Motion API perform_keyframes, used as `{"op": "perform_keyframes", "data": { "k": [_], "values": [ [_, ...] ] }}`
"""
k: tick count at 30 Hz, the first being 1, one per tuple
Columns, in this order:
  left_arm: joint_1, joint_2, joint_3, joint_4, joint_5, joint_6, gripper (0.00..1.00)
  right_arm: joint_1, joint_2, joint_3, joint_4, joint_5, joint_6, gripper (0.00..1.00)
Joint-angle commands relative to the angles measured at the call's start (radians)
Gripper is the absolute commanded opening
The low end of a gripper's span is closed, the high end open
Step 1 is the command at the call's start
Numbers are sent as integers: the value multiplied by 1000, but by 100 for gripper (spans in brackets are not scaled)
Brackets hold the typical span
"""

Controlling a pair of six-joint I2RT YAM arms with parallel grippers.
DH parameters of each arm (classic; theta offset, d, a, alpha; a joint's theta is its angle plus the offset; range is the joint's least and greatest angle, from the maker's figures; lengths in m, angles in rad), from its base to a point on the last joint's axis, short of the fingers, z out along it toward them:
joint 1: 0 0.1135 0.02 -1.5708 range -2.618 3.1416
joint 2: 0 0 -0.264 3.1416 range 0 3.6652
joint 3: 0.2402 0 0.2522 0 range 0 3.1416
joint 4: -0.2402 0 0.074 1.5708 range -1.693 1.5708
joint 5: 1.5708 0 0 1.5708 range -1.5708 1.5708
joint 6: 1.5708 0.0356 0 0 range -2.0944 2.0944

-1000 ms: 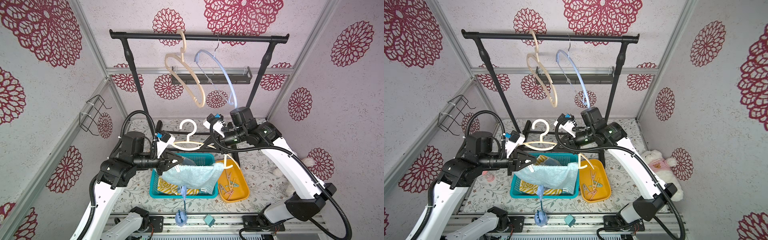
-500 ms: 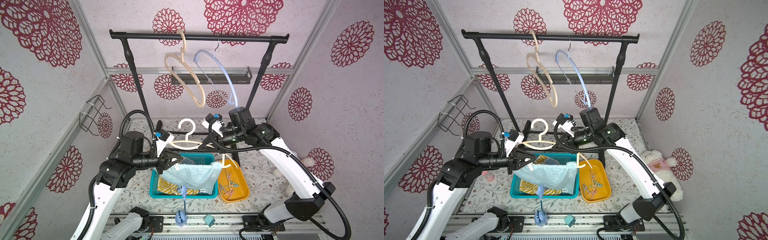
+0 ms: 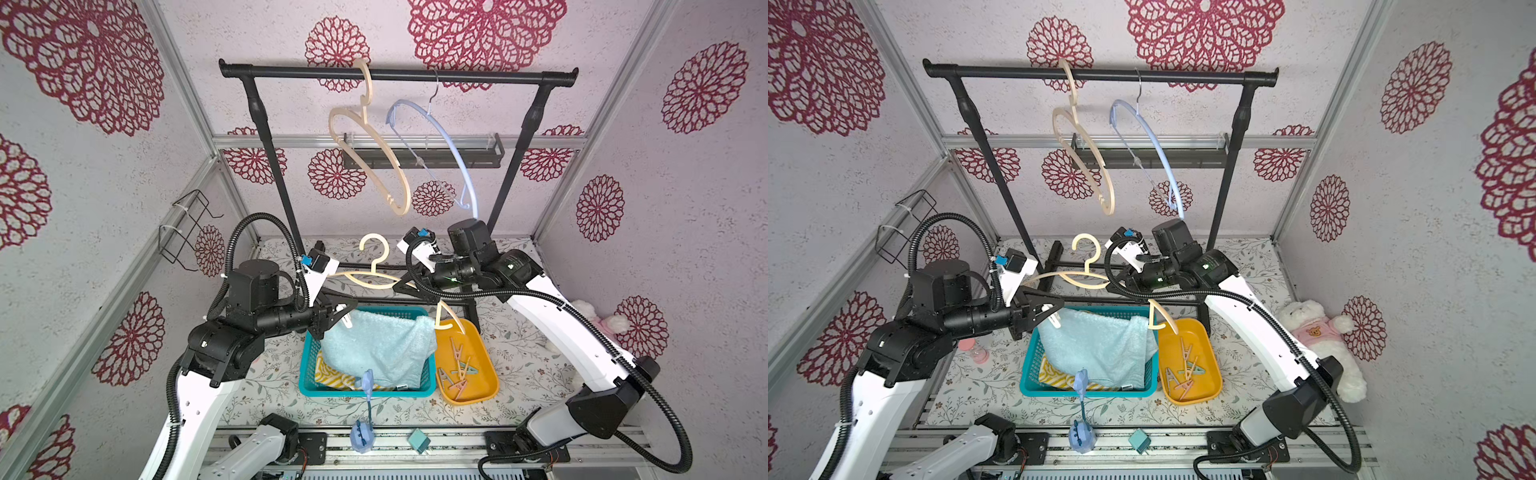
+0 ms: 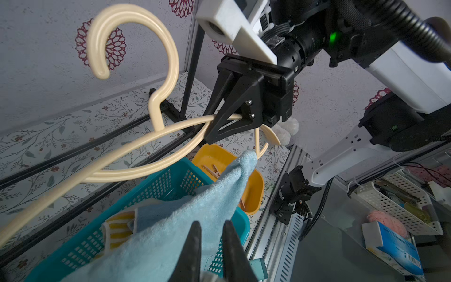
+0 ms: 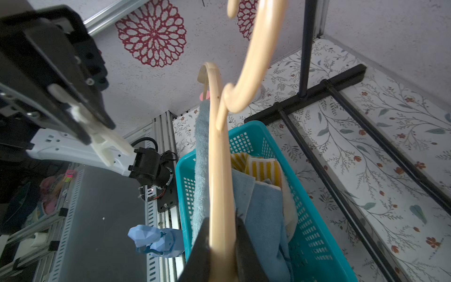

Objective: Remove the clothespins securing towels to the hanger
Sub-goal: Remove the clothespin from the hanger, then place the clothespin in the storage box.

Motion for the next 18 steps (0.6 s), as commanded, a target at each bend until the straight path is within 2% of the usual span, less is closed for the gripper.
{"op": "perform_keyframes", "data": {
  "k": [1,5,9,12,18],
  "values": [
    [-49,9,0,45,-18,-59,0,-2,2,17,98,61,46,0],
    [-164,-13,-93,157,-122,-161,0,-3,15,15,140,86,72,0],
    [-326,-28,-213,314,-261,-280,0,-4,38,44,145,102,71,0],
    [-460,2,-249,370,-384,-310,0,-5,55,74,156,107,78,0],
    [-654,75,-324,540,-571,-416,0,-19,69,104,182,115,102,0]
  ]
}}
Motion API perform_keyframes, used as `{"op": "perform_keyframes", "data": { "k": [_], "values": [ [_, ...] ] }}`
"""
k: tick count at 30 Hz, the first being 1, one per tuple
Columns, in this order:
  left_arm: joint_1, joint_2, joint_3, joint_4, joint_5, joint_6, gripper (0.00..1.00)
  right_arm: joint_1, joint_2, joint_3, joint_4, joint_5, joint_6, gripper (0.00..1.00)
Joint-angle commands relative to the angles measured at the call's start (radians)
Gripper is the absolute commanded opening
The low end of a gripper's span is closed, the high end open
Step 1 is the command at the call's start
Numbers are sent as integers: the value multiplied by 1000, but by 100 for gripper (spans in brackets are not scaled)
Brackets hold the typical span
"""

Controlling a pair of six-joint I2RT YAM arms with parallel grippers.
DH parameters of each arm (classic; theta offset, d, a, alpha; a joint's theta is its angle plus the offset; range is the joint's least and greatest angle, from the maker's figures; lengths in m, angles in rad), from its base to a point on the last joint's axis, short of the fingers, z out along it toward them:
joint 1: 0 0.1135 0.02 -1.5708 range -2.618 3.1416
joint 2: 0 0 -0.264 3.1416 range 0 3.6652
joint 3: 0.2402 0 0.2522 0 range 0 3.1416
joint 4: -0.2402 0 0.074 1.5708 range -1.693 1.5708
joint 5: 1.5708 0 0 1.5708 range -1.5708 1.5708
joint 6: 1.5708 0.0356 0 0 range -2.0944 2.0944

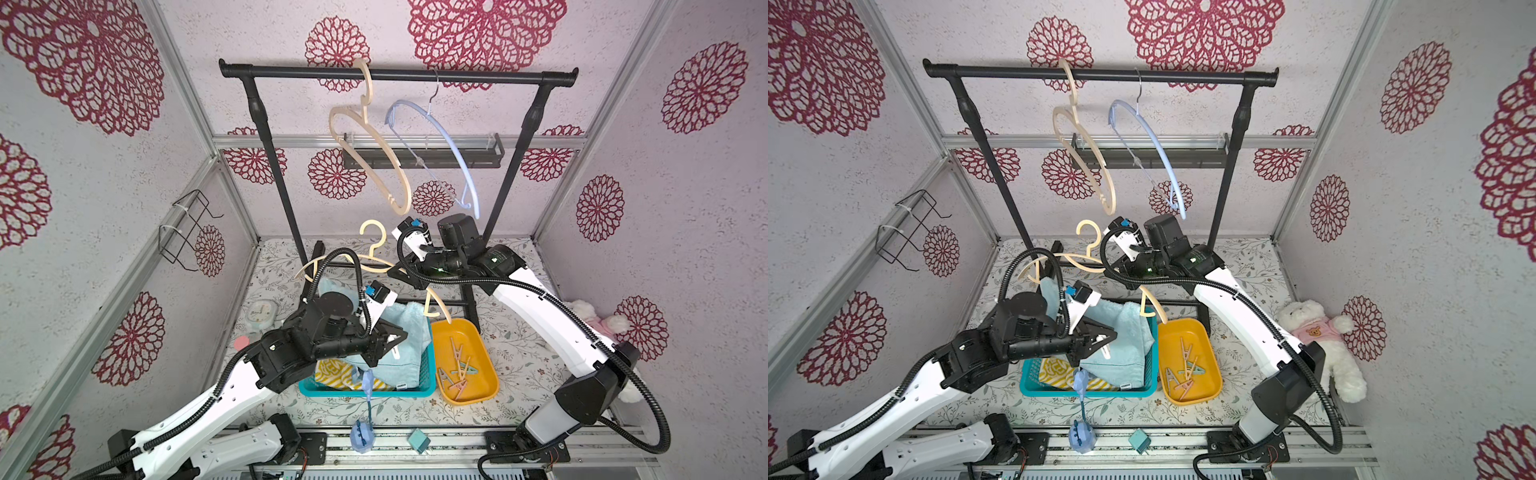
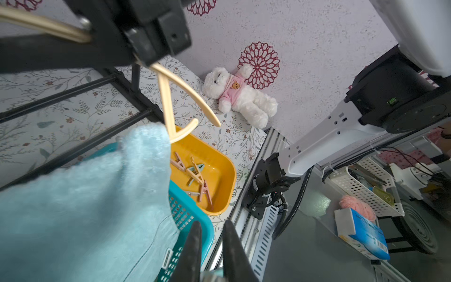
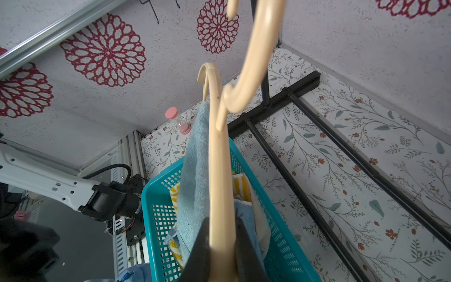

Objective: Remove the clothespins securing towels to the hanger
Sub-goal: Place the clothespin in the storage box.

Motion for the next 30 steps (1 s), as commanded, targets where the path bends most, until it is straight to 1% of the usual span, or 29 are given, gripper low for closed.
{"op": "perform_keyframes", "data": {
  "k": [1,4,5,8,10,12,15,20,27,29,30],
  "values": [
    [-83,34,-37,177,-177,-102,0,-18,-20,50,89,3,36,0],
    [-156,86,-81,272,-259,-149,0,-29,-32,39,110,3,57,0],
    [-182,108,-87,290,-303,-157,0,-35,-37,35,115,0,60,0],
    [-245,185,-87,322,-387,-163,0,-49,-54,23,124,-3,69,0],
    [-281,235,-79,346,-422,-175,0,-56,-65,18,128,-1,72,0],
    [-308,294,-77,408,-432,-194,0,-65,-75,10,132,2,76,0],
    [-326,369,-65,465,-440,-229,0,-81,-92,0,140,12,87,0],
    [-341,464,-18,487,-483,-246,0,-102,-118,-26,154,6,100,0],
    [-351,621,87,447,-514,-273,0,-110,-146,-44,161,-2,97,0],
    [-353,648,100,445,-528,-276,0,-111,-148,-44,161,-8,98,0],
    [-352,656,102,445,-536,-277,2,-111,-148,-44,161,-9,98,0]
  ]
}}
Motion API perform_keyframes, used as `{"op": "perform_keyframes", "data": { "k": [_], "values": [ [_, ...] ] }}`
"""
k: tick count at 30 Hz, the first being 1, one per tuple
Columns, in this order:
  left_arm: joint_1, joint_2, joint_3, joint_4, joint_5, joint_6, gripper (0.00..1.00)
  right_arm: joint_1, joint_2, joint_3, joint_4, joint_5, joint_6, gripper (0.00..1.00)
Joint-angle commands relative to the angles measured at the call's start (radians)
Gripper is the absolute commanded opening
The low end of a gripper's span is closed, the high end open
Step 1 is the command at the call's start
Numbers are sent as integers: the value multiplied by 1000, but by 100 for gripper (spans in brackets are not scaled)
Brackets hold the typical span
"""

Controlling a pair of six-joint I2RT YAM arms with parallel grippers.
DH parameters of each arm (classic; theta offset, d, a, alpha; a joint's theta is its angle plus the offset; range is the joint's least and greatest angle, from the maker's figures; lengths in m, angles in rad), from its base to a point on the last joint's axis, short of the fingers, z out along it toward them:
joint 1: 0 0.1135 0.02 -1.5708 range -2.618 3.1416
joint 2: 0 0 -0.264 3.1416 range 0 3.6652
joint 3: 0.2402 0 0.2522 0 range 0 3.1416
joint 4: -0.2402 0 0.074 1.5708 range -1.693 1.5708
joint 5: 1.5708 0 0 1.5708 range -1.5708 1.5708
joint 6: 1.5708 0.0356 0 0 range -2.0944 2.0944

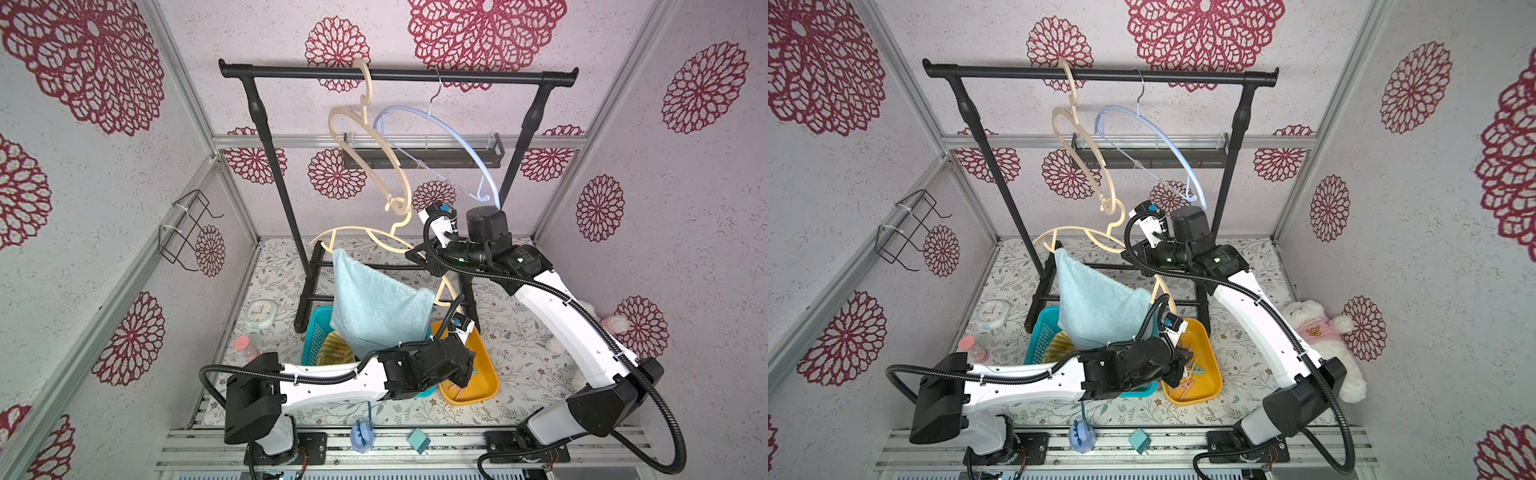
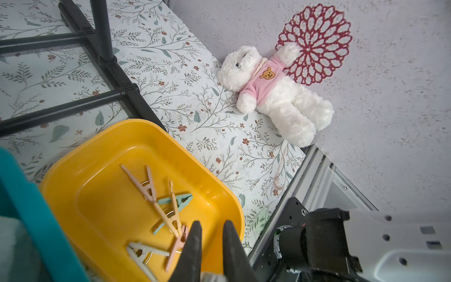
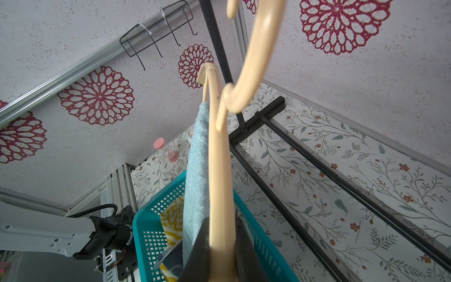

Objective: Remove the clothespins securing towels to the hanger
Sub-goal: Place the clothespin in the storage box.

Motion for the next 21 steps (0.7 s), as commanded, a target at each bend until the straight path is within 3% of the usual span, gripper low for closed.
{"op": "perform_keyframes", "data": {
  "k": [1,3,5,9,11,21],
  "values": [
    [-10,28,19,16,-46,-31,6,-8,-54,15,74,-17,18,0],
    [-7,37,18,20,-27,-28,16,-10,-57,14,73,-20,14,0],
    [-6,45,23,12,-27,-34,45,-10,-58,10,74,-20,13,0],
    [-6,45,26,9,-27,-26,69,-11,-59,4,74,-20,13,0],
    [-5,30,19,16,-36,-16,74,-13,-57,3,72,-19,14,0],
    [-4,-196,-20,-8,-74,89,75,-17,-55,12,63,-46,20,0]
  ]
}}
